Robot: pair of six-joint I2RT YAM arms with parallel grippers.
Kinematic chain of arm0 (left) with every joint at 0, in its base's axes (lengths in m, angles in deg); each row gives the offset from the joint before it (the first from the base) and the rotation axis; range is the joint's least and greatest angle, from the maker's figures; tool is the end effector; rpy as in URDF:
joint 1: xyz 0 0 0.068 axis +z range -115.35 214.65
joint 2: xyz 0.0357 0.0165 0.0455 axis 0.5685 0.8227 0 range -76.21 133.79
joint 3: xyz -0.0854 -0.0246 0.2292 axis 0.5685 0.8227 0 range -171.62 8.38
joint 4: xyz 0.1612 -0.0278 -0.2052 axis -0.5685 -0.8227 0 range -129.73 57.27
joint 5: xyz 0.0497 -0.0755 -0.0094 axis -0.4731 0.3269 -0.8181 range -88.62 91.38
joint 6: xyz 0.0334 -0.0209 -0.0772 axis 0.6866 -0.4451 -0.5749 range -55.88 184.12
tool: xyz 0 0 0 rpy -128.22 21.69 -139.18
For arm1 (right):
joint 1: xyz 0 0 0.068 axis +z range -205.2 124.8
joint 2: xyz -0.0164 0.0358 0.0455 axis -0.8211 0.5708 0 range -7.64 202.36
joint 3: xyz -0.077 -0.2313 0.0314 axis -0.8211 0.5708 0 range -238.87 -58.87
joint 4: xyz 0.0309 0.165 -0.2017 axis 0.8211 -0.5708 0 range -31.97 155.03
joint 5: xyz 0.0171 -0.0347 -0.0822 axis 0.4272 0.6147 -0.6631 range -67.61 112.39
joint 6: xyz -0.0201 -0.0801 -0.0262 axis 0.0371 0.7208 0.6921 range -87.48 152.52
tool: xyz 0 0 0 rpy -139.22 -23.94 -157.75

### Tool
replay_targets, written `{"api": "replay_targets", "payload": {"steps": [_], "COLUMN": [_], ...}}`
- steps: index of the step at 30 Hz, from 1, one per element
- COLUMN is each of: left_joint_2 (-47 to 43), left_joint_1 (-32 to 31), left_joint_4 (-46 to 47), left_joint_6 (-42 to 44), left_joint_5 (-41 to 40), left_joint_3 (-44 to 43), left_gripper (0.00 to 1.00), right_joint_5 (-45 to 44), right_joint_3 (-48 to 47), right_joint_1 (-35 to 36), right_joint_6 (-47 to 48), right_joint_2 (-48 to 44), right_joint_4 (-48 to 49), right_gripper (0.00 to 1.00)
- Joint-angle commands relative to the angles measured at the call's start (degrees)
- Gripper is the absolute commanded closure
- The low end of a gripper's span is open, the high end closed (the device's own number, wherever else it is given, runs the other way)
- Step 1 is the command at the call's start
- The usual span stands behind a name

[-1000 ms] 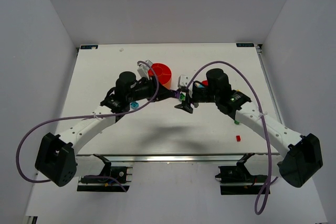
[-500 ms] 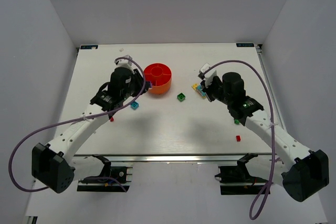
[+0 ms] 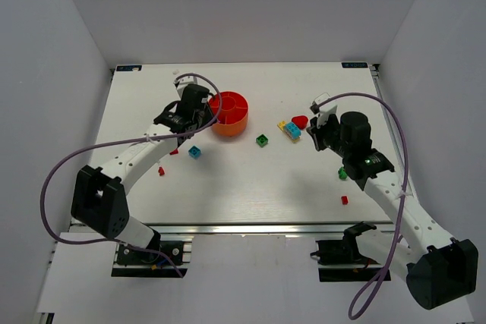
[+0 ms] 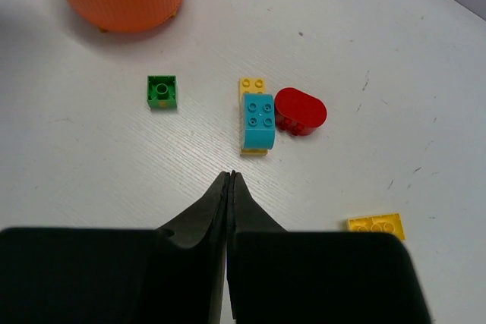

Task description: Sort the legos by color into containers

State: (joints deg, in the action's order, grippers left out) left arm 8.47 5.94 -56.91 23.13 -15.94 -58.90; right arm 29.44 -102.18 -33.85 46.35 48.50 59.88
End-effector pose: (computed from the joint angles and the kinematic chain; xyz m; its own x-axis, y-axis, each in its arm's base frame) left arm 0.3274 -0.1534 0.2345 -0.6120 -0.3788 -0.6942 -0.1832 0.9219 -0.3415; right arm 0.2615 0.1123 0.2671 -0.1668 -0.3199 -0.9327 -0.5249 0.8295 -0.1906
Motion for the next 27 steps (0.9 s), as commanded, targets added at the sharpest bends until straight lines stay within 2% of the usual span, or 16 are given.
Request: {"api": "replay_targets", "payload": {"steps": [1,7,12,14,16,20,21,23,24,27], "left_joint_2": [0.3,5.0,7.7,8.2,8.8,10.0,10.1,10.4,10.4,10.4], "left_joint_1": [0.1,0.1,0.1,0.1,0.1,0.1,0.1,0.1,0.1,0.1], "left_joint_4": [1.6,1.7,1.9,1.7,1.2,0.5,0.4,0.0,-0.1,-0.2], "left_joint_6": [-1.0,-1.7,-1.9,-2.0,-2.2,-2.1,-1.9,-1.8,-1.8,-1.6], "left_joint_5": [-1.9,-1.9,-1.4,-1.4,-2.1,-2.5,-2.4,-1.8,-1.7,-1.7], "left_joint_3": [-3.4,-6.5,-8.6,-9.1,-9.6,-10.8,-11.0,-11.6,-11.7,-12.3], "left_gripper": [1.00,0.99,0.92,0.85,0.84,0.71,0.60,0.47,0.37,0.29], "right_joint_5": [2.3,3.7,4.6,4.9,5.2,6.1,6.2,6.6,6.7,7.1], "right_joint_3": [0.9,1.6,1.9,2.1,2.0,2.0,2.0,2.1,2.2,2.1], "right_joint_1": [-1.2,-2.4,-3.3,-3.8,-3.9,-4.7,-4.8,-4.9,-5.3,-5.6], "right_joint_6": [-1.5,-1.6,-1.8,-1.9,-1.9,-2.0,-2.0,-2.1,-2.2,-2.3], "right_joint_2": [-1.5,-2.1,-2.6,-2.7,-2.8,-2.7,-2.8,-2.8,-2.8,-2.7], "right_joint_4": [2.2,2.2,2.2,2.1,2.0,1.9,1.7,1.6,1.5,1.4], "right_gripper": [1.00,1.00,1.00,1.00,1.00,1.00,1.00,1.00,1.00,1.00]}}
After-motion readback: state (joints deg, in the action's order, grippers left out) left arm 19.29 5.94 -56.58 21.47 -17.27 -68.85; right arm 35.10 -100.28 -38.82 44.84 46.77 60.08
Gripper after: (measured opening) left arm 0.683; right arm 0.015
